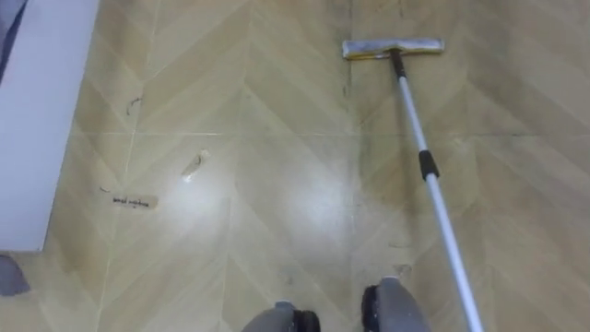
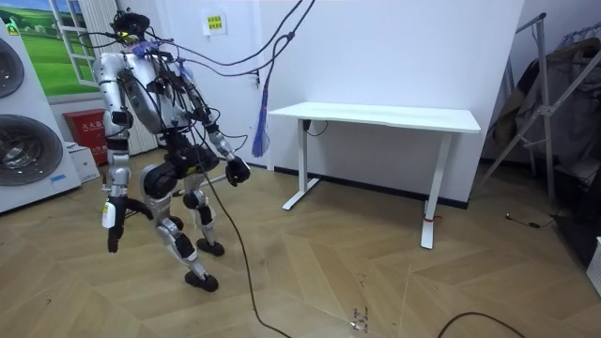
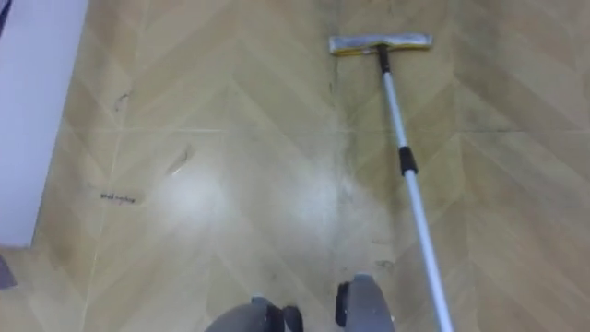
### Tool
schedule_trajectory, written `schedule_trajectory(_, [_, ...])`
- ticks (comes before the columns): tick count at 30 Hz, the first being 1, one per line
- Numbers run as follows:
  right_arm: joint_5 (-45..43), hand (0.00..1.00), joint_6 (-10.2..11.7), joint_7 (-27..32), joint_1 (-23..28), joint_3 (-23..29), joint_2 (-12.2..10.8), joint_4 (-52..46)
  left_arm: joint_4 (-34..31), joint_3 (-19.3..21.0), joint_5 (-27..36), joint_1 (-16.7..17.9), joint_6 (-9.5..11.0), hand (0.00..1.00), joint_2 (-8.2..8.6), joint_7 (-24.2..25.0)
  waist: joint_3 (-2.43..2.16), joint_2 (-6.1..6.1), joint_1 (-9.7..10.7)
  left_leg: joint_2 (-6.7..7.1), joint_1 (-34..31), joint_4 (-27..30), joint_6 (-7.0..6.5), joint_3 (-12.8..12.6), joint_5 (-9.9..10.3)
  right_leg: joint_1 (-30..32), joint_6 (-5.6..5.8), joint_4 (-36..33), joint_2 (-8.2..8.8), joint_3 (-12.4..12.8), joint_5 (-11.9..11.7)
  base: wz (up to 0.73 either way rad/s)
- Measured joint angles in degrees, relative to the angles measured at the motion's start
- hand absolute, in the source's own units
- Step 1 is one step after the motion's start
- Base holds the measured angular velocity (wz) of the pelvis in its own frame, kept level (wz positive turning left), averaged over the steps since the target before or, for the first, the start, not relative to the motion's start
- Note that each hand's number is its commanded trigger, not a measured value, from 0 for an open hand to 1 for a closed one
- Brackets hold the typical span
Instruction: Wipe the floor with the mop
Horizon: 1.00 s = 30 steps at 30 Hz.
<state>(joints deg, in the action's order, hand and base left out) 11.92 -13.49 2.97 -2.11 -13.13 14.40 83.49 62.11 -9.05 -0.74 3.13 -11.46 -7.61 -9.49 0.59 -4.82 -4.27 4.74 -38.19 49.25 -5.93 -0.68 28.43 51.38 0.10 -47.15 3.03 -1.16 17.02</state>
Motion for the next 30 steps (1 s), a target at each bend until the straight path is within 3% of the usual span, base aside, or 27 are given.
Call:
schedule_trajectory(2, [-0.95, 1.00, -1.66, 0.08, -0.90, 1.21, 0.07, -0.94, 0.23, -0.19, 0.38, 0.46, -0.76, 0.00, 0.12, 0.05, 0.15, 0.10, -0.24, -0.14, 1.82, 1.36, 1.49, 1.11, 1.28, -2.36, -0.57, -1.15, 0.96, -1.76, -0.14, 0.22])
schedule_trajectory(3, [-1.16, 1.00, -2.77, 0.17, -2.93, 1.33, 0.89, -0.66, 0.33, -0.45, 1.66, 0.68, -1.51, 0.00, -0.10, 0.00, 0.10, -0.01, -0.43, -0.80, 1.01, 6.47, 2.77, 0.55, 0.79, -3.40, -2.22, -3.38, 1.62, -3.47, 1.19, 0.28])
schedule_trajectory(4, [-1.72, 1.00, -3.31, 0.11, -5.86, 1.45, 2.04, 0.03, 0.22, -0.66, 2.60, 1.00, -1.93, 0.00, -0.55, -0.07, 0.62, 0.90, -1.02, -2.46, -0.99, 13.64, 5.56, -1.02, -1.27, -4.01, -2.90, -6.32, 1.68, -3.96, 3.77, 0.25])
schedule_trajectory(5, [-2.06, 1.00, -3.42, 0.09, -7.57, 1.37, 2.81, 0.15, 0.19, -0.79, 3.39, 1.15, -1.91, 0.00, -0.75, -0.17, 0.71, 1.16, -1.45, -3.32, -2.08, 16.82, 6.39, -1.69, -2.71, -4.13, -3.27, -7.67, 1.64, -4.03, 4.99, 0.00])
schedule_trajectory(6, [-2.25, 1.00, -3.42, 0.06, -11.38, 0.57, 4.67, 0.05, -0.42, -1.48, 6.01, 1.55, -1.81, 0.00, -1.12, -0.54, 0.83, 1.51, -3.17, -4.98, -4.32, 22.50, 6.65, -2.75, -5.92, -4.16, -3.73, -9.53, 0.86, -3.78, 6.73, -0.20])
schedule_trajectory(7, [-2.24, 1.00, -3.11, 0.24, -15.81, 0.11, 6.02, -0.24, -1.57, -1.99, 8.06, 2.32, -1.46, 0.00, -1.59, -1.15, 1.45, 2.63, -4.18, -5.48, -6.25, 26.64, 7.06, -3.11, -9.76, -4.18, -3.96, -11.04, 0.39, -3.19, 7.83, -0.21])
schedule_trajectory(8, [-2.23, 1.00, -2.92, 0.16, -17.90, -0.30, 6.35, -0.78, -2.01, -2.11, 8.15, 2.72, -1.34, 0.00, -1.96, -1.23, 1.63, 3.21, -4.45, -5.47, -7.25, 28.05, 7.23, -3.17, -10.82, -4.15, -4.17, -11.72, 0.33, -2.96, 8.38, -0.06])
schedule_trajectory(9, [-1.88, 1.00, -1.82, 0.10, -21.34, -0.95, 6.61, -2.04, -2.57, -2.45, 8.02, 2.94, -1.23, 0.00, -2.72, -1.25, 1.85, 4.06, -5.06, -6.01, -9.58, 28.33, 7.02, -3.14, -10.55, -4.19, -4.18, -12.21, -0.24, -2.84, 9.36, 0.00])
schedule_trajectory(10, [-0.99, 1.00, -0.89, 0.10, -24.07, -1.49, 6.93, -3.06, -3.26, -2.47, 8.00, 3.14, -1.07, 0.00, -3.40, -1.27, 2.08, 5.15, -6.08, -6.71, -12.05, 25.95, 6.37, -3.30, -9.10, -4.45, -4.67, -12.23, -0.65, -2.86, 9.83, 0.00])
schedule_trajectory(11, [-0.68, 1.00, -0.49, 0.01, -25.15, -1.64, 6.80, -3.64, -3.44, -2.42, 7.98, 3.29, -1.04, 0.00, -3.54, -1.27, 1.94, 5.25, -6.62, -7.07, -13.00, 23.37, 6.38, -3.36, -8.56, -4.78, -4.81, -11.92, -0.80, -2.93, 9.93, -0.06])
schedule_trajectory(12, [0.30, 1.00, 0.88, -0.56, -26.51, -1.57, 6.60, -4.29, -3.79, -2.47, 7.95, 3.62, -0.99, 0.00, -3.46, -1.00, 2.00, 5.61, -7.06, -7.11, -14.09, 15.97, 6.43, -3.34, -8.09, -6.38, -4.71, -10.43, -0.98, -3.47, 10.19, 0.10])
schedule_trajectory(13, [1.79, 1.00, 1.26, -1.04, -26.57, -1.21, 6.34, -4.97, -4.65, -2.42, 7.88, 4.37, -0.95, 0.00, -3.43, -0.53, 1.98, 5.68, -7.13, -6.97, -14.31, 6.83, 6.40, -3.06, -8.55, -8.61, -4.19, -8.51, -0.96, -3.99, 10.69, 0.18])
schedule_trajectory(14, [2.59, 1.00, 1.27, -1.28, -26.38, -1.23, 6.23, -4.97, -4.82, -2.44, 7.84, 4.64, -0.85, 0.00, -3.44, -0.03, 1.90, 5.56, -7.15, -6.93, -14.30, 3.25, 5.36, -3.16, -9.95, -9.90, -3.91, -7.57, -0.96, -4.30, 10.99, 0.24])
schedule_trajectory(15, [4.12, 1.00, 1.33, -1.60, -24.94, -1.23, 5.78, -4.98, -4.67, -2.43, 7.43, 4.69, -0.88, 0.00, -3.54, 0.74, 1.56, 5.83, -6.93, -6.78, -13.75, 1.02, 3.49, -4.01, -12.56, -12.08, -2.85, -6.32, -0.37, -4.48, 11.88, 0.42])
schedule_trajectory(16, [5.71, 1.00, 1.59, -2.05, -22.22, -1.29, 6.18, -4.95, -4.39, -2.41, 7.41, 4.19, -1.00, 0.00, -3.46, 1.69, 1.29, 5.50, -6.20, -6.15, -12.27, 0.82, 1.57, -4.75, -11.96, -14.14, -1.58, -5.71, 0.53, -4.76, 12.75, 0.57])
schedule_trajectory(19, [8.65, 1.00, 2.41, -3.08, -15.05, -1.24, 7.11, -2.82, -4.24, -2.18, 5.59, 1.94, -0.51, 0.00, -3.29, 2.45, 1.26, 5.10, -5.66, -4.54, -9.44, 0.49, -1.10, -7.36, -9.66, -14.78, 0.20, -9.80, 2.26, -3.21, 12.16, 0.63])
schedule_trajectory(20, [8.38, 1.00, 2.22, -3.02, -11.70, -1.27, 7.39, -0.62, -4.29, -1.91, 4.73, 1.68, -0.02, 0.00, -2.78, 2.48, 0.93, 4.43, -5.71, -3.73, -7.91, 0.53, -1.93, -8.16, -8.17, -14.10, 1.66, -13.57, 2.89, -1.51, 10.09, 0.15])
schedule_trajectory(22, [7.14, 1.00, 1.92, -0.38, -4.68, -1.32, 7.42, 0.26, -4.29, -1.62, 4.56, 2.20, 0.04, 0.00, -1.93, 2.45, -0.46, 1.48, -4.73, -2.78, -5.92, 0.38, -2.79, -7.32, -5.68, -11.04, 2.38, -20.11, 2.74, -0.15, 4.33, -0.05])
schedule_trajectory(23, [7.04, 1.00, 1.90, 0.42, -3.25, -1.22, 7.09, 0.19, -4.33, -1.40, 4.43, 2.18, -0.02, 0.00, -1.86, 2.42, -0.58, 0.86, -4.20, -2.60, -5.72, 0.29, -2.88, -6.83, -5.43, -9.87, 2.40, -20.73, 2.46, -0.08, 4.47, -0.15])
schedule_trajectory(24, [7.01, 1.00, 1.90, 1.88, -1.56, -0.99, 5.63, 0.18, -4.22, -0.53, 3.55, 2.15, 0.11, 0.00, -1.93, 2.22, -0.41, 0.30, -3.57, -2.03, -4.91, -0.52, -2.81, -6.13, -5.21, -7.06, 2.23, -20.38, 1.74, 1.07, 4.67, -0.18])
schedule_trajectory(27, [7.14, 1.00, 1.67, 3.58, 1.96, -0.63, 0.75, -0.37, -3.07, -0.30, 3.34, 2.19, 0.13, 0.00, -1.71, 1.22, -0.06, -0.16, -1.02, -1.07, -1.13, -3.37, -2.04, -4.72, -4.46, -2.93, 2.01, -10.85, 0.53, 1.06, 4.54, -0.14])
schedule_trajectory(28, [6.92, 1.00, 1.25, 3.39, 2.93, -0.53, -0.62, -1.07, -2.60, -0.30, 3.21, 2.61, 0.05, 0.00, -1.39, 1.16, 0.17, 0.25, -0.21, -0.97, 0.80, -4.27, -1.56, -4.72, -3.75, -2.52, 0.82, -5.20, 0.37, 0.87, 3.66, -0.11])
schedule_trajectory(29, [6.67, 1.00, 1.03, 3.34, 3.25, -0.23, -1.13, -1.08, -2.46, -0.31, 3.09, 2.79, -0.17, 0.00, -1.25, 1.17, 0.07, 0.09, -0.10, -1.06, 1.52, -4.31, -1.26, -4.72, -3.20, -2.38, 0.14, -2.37, 0.26, 0.55, 2.95, -0.09])
schedule_trajectory(30, [5.77, 1.00, 0.33, 3.28, 2.98, 0.64, -1.72, -1.27, -2.39, -0.05, 2.98, 3.13, -0.71, 0.00, -0.97, 1.15, 0.30, 0.60, 0.04, -1.04, 2.95, -4.05, -0.62, -4.72, -1.82, -2.55, -0.68, 0.77, 0.28, -0.06, 0.98, 0.00])
